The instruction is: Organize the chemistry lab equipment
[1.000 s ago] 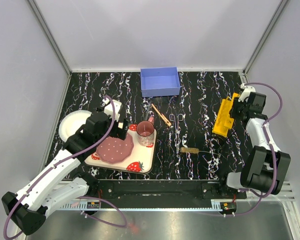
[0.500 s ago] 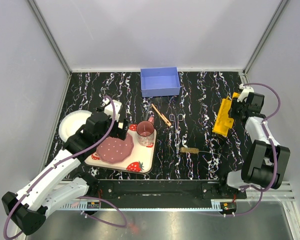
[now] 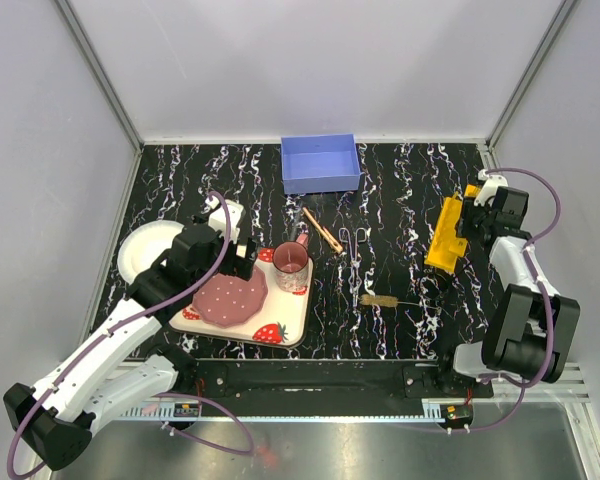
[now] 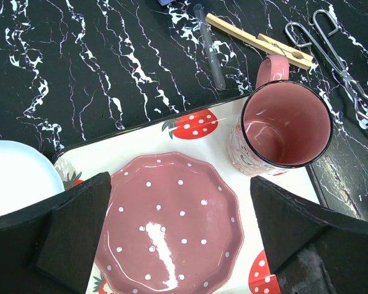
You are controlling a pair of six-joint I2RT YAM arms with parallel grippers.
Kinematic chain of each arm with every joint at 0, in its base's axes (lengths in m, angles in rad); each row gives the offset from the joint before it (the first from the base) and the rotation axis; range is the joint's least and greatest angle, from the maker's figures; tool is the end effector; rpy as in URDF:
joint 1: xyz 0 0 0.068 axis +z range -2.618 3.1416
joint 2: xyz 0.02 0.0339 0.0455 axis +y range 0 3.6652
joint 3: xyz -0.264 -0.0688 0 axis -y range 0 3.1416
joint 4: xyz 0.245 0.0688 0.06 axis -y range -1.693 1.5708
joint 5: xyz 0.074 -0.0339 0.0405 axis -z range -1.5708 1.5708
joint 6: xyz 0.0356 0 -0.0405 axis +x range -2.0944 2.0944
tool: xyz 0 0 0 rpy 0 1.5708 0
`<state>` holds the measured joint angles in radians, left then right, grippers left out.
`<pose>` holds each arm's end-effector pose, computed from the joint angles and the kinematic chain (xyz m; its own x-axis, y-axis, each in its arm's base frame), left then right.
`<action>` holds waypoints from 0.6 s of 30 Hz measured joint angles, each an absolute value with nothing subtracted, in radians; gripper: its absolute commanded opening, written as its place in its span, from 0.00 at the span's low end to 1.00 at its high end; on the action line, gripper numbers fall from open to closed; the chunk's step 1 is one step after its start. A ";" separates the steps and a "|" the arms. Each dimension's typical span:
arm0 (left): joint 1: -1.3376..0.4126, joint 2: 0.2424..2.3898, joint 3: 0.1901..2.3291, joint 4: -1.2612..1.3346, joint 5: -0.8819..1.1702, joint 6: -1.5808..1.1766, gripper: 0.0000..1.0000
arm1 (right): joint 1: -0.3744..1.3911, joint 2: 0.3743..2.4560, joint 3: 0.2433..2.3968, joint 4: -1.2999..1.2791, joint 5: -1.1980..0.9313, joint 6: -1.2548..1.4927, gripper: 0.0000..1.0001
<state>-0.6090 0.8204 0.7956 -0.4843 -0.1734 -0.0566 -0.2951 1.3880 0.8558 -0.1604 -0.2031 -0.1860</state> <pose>0.1525 -0.0989 0.3073 -0.4240 0.2278 -0.8765 0.4166 0.9084 0.0346 0.2866 -0.0796 0.2310 -0.6256 0.0009 -0.7801 0.0210 0.9997 -0.0157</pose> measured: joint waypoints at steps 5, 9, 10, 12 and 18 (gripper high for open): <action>-0.607 0.820 0.796 -0.484 -0.173 -0.057 0.99 | -0.295 1.354 0.851 -0.192 -0.202 -0.191 0.41; -0.607 0.820 0.796 -0.484 -0.173 -0.057 0.99 | -0.295 1.319 0.851 -0.220 -0.202 -0.202 0.42; -0.607 0.820 0.796 -0.484 -0.173 -0.057 0.99 | -0.295 1.309 0.851 -0.226 -0.202 -0.208 0.43; -0.607 0.820 0.796 -0.484 -0.173 -0.057 0.99 | -0.295 1.291 0.851 -0.242 -0.203 -0.224 0.46; -0.599 0.819 0.796 -0.484 -0.173 -0.057 0.99 | -0.295 1.231 0.876 -0.328 -0.219 -0.267 0.55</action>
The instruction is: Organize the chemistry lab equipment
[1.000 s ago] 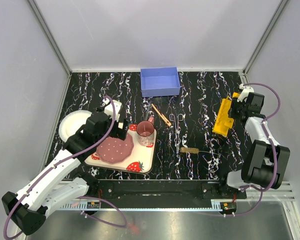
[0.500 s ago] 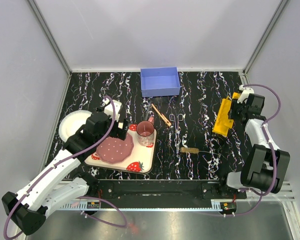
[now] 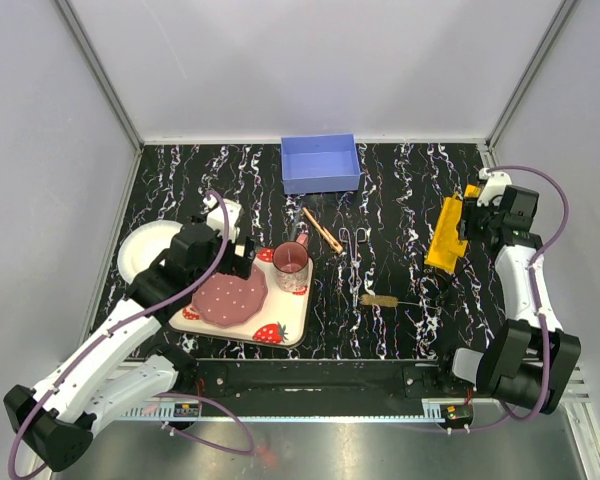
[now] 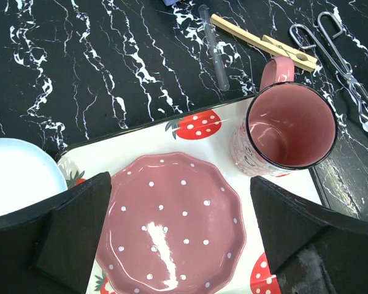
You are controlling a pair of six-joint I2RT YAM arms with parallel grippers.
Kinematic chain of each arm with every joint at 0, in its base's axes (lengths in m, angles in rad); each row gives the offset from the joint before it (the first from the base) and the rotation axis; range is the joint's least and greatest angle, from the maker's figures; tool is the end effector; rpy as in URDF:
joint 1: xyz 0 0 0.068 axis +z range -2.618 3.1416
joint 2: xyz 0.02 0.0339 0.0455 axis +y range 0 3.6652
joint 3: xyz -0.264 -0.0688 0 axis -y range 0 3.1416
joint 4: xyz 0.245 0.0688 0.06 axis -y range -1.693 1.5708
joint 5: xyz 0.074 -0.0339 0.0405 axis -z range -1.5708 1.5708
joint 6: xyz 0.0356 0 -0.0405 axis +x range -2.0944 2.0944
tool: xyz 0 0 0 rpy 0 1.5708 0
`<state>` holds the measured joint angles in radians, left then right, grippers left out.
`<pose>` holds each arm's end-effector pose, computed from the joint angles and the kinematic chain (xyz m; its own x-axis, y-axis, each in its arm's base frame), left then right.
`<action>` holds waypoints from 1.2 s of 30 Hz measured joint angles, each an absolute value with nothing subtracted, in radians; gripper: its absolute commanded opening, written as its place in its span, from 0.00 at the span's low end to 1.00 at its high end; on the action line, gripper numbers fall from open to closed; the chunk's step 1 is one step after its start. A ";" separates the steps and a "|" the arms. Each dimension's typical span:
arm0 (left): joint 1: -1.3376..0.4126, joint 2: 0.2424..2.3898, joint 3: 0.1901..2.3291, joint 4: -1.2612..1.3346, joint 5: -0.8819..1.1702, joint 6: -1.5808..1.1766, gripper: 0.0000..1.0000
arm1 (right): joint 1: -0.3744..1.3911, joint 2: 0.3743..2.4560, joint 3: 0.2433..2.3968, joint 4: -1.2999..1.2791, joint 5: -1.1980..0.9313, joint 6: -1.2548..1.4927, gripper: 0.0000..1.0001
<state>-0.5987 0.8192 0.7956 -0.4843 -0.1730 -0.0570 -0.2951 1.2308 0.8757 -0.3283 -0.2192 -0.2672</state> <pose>0.1533 -0.0972 0.3075 -0.4257 0.2225 -0.8771 0.4073 0.9127 0.0338 0.2576 -0.0702 0.2648 -0.6151 -0.0824 -0.7842 -0.0413 0.9965 -0.0723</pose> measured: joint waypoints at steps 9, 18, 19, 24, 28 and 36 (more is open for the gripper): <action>-0.544 0.790 0.795 -0.478 -0.156 -0.082 0.99 | -0.295 1.186 1.034 -0.522 -0.483 -0.310 0.83; -0.537 0.847 0.947 -0.594 -0.043 -0.231 0.99 | -0.296 1.179 1.103 -0.688 -0.816 -0.355 1.00; -0.537 0.852 0.973 -0.602 -0.032 -0.247 0.99 | -0.296 1.179 1.104 -0.701 -0.845 -0.359 1.00; -0.537 0.893 1.106 -0.624 0.063 -0.364 0.99 | -0.295 1.179 1.134 -0.752 -0.988 -0.410 1.00; -0.537 0.941 1.150 -0.621 0.150 -0.460 0.99 | -0.294 1.209 1.211 -0.839 -1.085 -0.516 1.00; -0.537 1.034 1.150 -0.607 0.262 -0.562 0.99 | -0.135 1.261 1.279 -1.070 -1.085 -0.812 0.99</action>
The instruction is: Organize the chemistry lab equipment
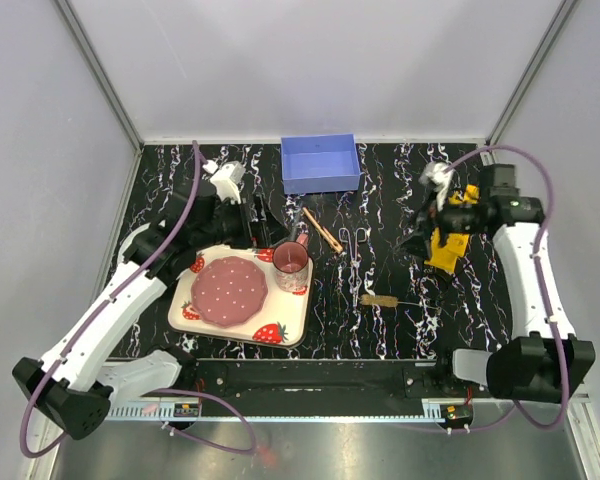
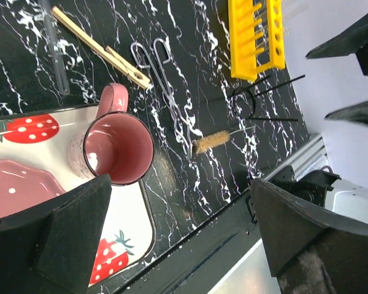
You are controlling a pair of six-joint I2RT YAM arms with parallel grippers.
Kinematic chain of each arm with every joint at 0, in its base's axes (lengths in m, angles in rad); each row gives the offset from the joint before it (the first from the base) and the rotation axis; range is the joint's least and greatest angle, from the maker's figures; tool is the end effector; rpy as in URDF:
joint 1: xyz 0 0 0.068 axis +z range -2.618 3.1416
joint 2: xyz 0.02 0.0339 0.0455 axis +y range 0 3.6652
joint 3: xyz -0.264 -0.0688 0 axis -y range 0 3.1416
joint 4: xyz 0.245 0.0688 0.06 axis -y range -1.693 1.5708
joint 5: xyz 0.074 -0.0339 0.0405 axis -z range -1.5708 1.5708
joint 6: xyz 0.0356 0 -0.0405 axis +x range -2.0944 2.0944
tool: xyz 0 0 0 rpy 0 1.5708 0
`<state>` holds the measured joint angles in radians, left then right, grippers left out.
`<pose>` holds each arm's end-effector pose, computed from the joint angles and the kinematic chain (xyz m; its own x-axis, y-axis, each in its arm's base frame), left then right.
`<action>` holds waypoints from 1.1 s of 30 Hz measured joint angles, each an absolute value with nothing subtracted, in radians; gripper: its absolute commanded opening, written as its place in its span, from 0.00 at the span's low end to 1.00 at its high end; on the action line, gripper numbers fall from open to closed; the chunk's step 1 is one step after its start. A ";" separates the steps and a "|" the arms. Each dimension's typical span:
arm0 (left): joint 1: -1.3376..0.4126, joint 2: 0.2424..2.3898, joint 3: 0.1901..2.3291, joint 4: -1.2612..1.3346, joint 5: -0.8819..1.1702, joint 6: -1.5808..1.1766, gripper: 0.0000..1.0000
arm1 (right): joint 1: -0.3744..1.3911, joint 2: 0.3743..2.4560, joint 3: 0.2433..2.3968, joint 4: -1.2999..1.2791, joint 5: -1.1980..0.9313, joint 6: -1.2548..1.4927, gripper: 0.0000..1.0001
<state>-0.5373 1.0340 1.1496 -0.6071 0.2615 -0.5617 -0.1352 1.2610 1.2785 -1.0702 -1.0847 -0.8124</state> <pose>0.1817 -0.1190 0.3771 -0.7108 -0.1754 -0.6812 0.3682 0.7323 -0.5728 0.2305 0.0004 0.3505 -0.3228 -0.2984 -0.8982 -0.8800 0.4440 0.1688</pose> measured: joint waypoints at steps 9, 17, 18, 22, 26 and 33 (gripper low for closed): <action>-0.569 1.042 1.145 -0.612 0.274 -0.530 0.99 | 0.326 1.213 1.077 -1.012 -0.714 -0.917 1.00; -0.570 0.876 1.033 -0.595 0.164 -0.498 0.99 | 0.353 1.326 0.946 -0.905 -0.498 -1.000 1.00; -0.570 0.869 1.022 -0.587 0.155 -0.498 0.99 | 0.356 1.339 0.941 -0.900 -0.481 -1.003 1.00; -0.570 0.867 1.007 -0.573 0.124 -0.494 0.99 | 0.362 1.375 0.963 -0.884 -0.456 -0.984 1.00; -0.570 0.878 1.016 -0.585 0.095 -0.472 0.99 | 0.362 1.403 1.045 -0.874 -0.513 -0.892 1.00; -0.568 1.052 1.144 -0.667 0.061 -0.423 0.99 | 0.364 1.382 1.075 -0.823 -0.643 -0.754 1.00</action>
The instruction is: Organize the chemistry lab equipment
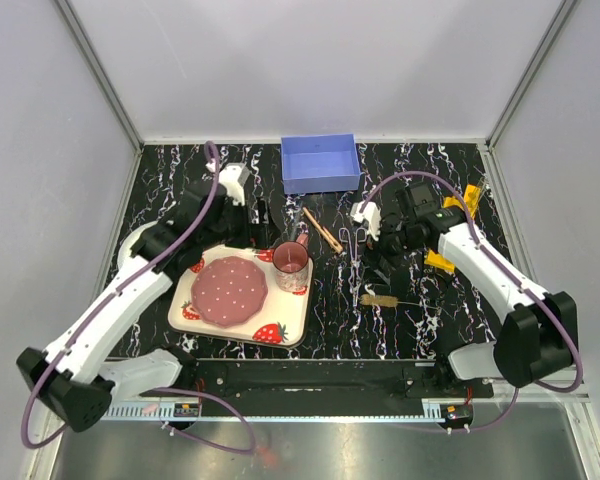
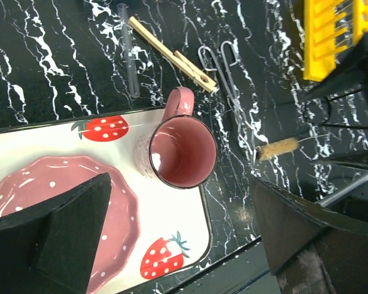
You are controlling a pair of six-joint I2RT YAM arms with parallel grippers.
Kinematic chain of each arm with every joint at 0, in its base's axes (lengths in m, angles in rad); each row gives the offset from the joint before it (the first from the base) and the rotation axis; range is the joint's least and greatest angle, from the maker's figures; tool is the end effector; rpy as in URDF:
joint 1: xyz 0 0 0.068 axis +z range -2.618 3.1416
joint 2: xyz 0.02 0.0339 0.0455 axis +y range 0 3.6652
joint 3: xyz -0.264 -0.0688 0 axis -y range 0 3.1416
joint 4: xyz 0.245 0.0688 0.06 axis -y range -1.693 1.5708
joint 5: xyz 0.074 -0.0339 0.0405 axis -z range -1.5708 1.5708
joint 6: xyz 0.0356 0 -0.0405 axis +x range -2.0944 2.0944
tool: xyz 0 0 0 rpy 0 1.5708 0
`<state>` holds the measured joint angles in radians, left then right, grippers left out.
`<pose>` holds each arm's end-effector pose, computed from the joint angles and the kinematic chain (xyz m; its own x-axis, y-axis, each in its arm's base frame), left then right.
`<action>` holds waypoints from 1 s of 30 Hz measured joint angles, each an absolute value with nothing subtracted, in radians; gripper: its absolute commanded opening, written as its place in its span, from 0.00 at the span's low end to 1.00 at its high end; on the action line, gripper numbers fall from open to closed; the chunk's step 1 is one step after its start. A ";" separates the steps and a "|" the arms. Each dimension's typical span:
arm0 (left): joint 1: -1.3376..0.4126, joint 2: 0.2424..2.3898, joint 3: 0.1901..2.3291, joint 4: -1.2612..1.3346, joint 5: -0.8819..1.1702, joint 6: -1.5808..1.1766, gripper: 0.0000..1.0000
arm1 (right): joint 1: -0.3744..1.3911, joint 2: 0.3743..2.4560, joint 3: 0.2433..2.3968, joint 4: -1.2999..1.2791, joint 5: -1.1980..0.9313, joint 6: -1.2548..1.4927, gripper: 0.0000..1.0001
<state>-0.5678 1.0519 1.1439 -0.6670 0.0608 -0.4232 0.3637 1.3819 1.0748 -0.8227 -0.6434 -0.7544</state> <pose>0.1839 -0.1198 0.3654 -0.6562 -0.0677 -0.7516 0.3403 0.8624 -0.3748 0.2409 0.1145 0.2633 -0.2570 -0.6841 -0.6826 -0.9606 0.2582 0.1030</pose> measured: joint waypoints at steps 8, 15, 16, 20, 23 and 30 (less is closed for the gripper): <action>-0.540 1.311 1.307 -0.750 0.022 -0.349 0.98 | 0.364 1.285 1.071 -0.801 -0.683 -0.713 1.00; -0.418 1.650 1.590 -0.836 0.045 -0.291 0.85 | 0.364 1.285 1.071 -0.794 -0.669 -0.692 1.00; -0.406 1.710 1.647 -0.848 0.052 -0.283 0.82 | 0.364 1.285 1.071 -0.789 -0.665 -0.682 1.00; -0.393 1.908 1.826 -0.889 0.079 -0.253 0.71 | 0.364 1.293 1.072 -0.779 -0.646 -0.644 1.00; -0.395 2.032 1.904 -0.920 0.089 -0.231 0.65 | 0.364 1.303 1.073 -0.776 -0.645 -0.618 1.00; -0.398 2.193 1.940 -0.976 0.097 -0.197 0.60 | 0.364 1.309 1.073 -0.774 -0.645 -0.588 1.00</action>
<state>-0.3981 2.1929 1.9396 -0.9760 0.0975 -0.1974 0.3637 1.3094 1.0733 -0.7738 -0.6453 -0.5884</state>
